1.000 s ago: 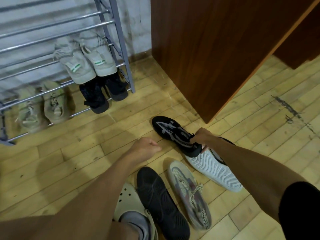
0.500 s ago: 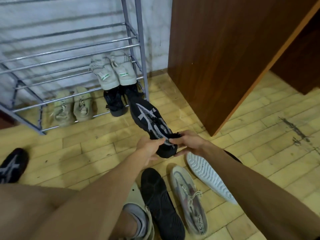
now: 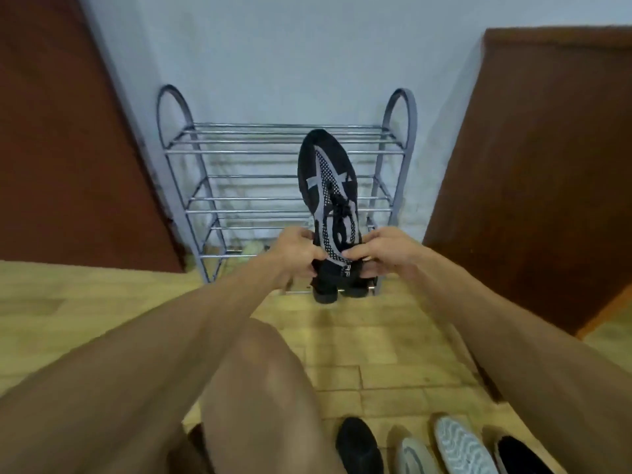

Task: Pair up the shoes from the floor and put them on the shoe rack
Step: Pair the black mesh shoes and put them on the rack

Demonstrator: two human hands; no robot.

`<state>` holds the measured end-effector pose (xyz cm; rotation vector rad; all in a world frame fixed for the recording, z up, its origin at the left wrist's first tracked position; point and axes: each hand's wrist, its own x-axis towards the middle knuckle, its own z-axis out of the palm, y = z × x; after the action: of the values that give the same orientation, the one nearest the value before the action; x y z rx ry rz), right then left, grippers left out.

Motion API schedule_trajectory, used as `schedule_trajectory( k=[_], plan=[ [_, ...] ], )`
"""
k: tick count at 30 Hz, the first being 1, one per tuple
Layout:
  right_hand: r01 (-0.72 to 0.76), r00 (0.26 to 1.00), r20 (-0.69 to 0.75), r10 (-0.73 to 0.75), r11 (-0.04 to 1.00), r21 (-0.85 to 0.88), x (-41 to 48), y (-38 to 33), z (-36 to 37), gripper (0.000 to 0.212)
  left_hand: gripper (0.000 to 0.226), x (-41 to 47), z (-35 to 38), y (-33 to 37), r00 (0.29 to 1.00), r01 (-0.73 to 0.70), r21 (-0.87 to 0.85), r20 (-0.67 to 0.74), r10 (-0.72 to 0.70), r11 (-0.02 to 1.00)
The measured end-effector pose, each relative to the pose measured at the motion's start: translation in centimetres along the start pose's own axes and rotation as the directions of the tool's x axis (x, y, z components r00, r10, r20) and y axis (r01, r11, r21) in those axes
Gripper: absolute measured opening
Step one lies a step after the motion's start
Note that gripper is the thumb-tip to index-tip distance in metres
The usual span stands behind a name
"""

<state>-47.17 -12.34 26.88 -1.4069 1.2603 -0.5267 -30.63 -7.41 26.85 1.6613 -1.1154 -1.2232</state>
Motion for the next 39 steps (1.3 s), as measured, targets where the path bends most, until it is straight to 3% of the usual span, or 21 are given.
schedule_trajectory(
  k=[3, 7, 11, 16, 22, 25, 29, 32, 35, 39],
  plan=[
    [0.075, 0.995, 0.061, -0.073, 0.997, -0.033, 0.4, -5.5, 4.4, 0.032, 0.040, -1.6, -6.3, 1.1, 0.996, -0.074, 0.089, -0.048, 0.078, 0.993],
    [0.114, 0.991, 0.085, -0.107, 0.990, -0.081, 1.5, -10.3, 11.5, 0.030, 0.040, -5.0, -15.0, 0.1, 0.993, -0.043, 0.194, -0.103, 0.064, 0.980],
    [0.133, 0.988, 0.095, -0.117, 0.974, -0.183, 2.1, -11.8, 19.0, 0.031, 0.023, -8.4, -23.0, -3.8, 0.979, 0.057, 0.212, -0.202, -0.013, 0.976],
    [0.106, 0.987, 0.145, -0.069, 0.958, -0.266, 3.9, -9.8, 27.2, 0.024, 0.041, -11.3, -29.8, -11.9, 0.928, 0.255, 0.206, -0.328, -0.179, 0.945],
    [-0.039, 0.981, 0.171, 0.089, 0.960, -0.276, 6.6, -5.4, 34.0, 0.037, 0.038, -10.7, -32.1, -21.9, 0.856, 0.424, 0.101, -0.368, -0.362, 0.900],
    [-0.138, 0.962, 0.196, 0.188, 0.960, -0.244, 9.1, -2.8, 36.4, 0.033, 0.035, -8.2, -32.1, -25.8, 0.831, 0.500, 0.080, -0.326, -0.451, 0.863],
    [-0.236, 0.944, 0.167, 0.283, 0.938, -0.253, 13.3, 1.1, 39.0, 0.030, 0.034, -3.2, -32.1, -30.6, 0.803, 0.555, 0.129, -0.340, -0.489, 0.822],
    [-0.260, 0.937, 0.152, 0.313, 0.920, -0.294, 17.0, 3.9, 39.9, 0.026, 0.019, 1.0, -32.2, -34.0, 0.784, 0.590, 0.179, -0.359, -0.506, 0.787],
    [-0.219, 0.944, 0.142, 0.296, 0.890, -0.401, 19.8, 5.9, 39.4, 0.030, 0.034, 4.9, -32.4, -37.1, 0.784, 0.614, 0.285, -0.330, -0.526, 0.736],
    [-0.206, 0.935, 0.164, 0.315, 0.857, -0.473, 23.4, 8.6, 37.8, 0.028, 0.051, 9.2, -33.1, -40.2, 0.725, 0.679, 0.355, -0.461, -0.512, 0.642]
  ],
)
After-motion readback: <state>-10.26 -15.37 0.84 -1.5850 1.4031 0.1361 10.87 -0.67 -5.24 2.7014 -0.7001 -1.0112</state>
